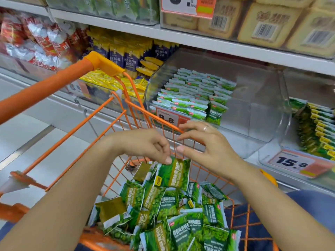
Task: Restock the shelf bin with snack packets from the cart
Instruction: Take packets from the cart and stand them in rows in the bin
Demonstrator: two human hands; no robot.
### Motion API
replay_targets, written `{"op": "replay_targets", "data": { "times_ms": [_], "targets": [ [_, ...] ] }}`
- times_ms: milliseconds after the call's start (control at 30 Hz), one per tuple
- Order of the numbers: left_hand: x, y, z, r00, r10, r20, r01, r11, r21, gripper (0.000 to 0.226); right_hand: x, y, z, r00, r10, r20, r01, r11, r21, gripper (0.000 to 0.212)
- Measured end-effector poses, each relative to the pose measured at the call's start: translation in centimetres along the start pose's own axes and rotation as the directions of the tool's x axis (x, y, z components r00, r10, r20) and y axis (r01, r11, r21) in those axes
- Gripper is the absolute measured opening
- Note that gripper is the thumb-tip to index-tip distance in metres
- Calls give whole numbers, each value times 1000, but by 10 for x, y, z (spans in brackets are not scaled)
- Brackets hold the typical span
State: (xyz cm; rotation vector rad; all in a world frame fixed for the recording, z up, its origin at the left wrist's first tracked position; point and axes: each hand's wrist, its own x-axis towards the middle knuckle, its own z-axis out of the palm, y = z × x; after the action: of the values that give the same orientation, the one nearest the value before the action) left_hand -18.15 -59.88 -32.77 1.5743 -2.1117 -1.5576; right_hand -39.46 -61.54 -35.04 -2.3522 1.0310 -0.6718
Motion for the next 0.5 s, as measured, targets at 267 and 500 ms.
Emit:
{"op": "replay_targets", "data": {
  "times_ms": [267, 500],
  "targets": [
    [-5, 28, 1, 839, 170, -518, -370, 876, -310, 22, 0, -11, -28, 994, 100, 38, -107, 897, 429, 19],
    [53, 98, 34, 773, 354, -526, -422, 906, -11, 10, -46, 21, -93, 953, 274, -132, -206, 900, 385, 20]
  ]
}}
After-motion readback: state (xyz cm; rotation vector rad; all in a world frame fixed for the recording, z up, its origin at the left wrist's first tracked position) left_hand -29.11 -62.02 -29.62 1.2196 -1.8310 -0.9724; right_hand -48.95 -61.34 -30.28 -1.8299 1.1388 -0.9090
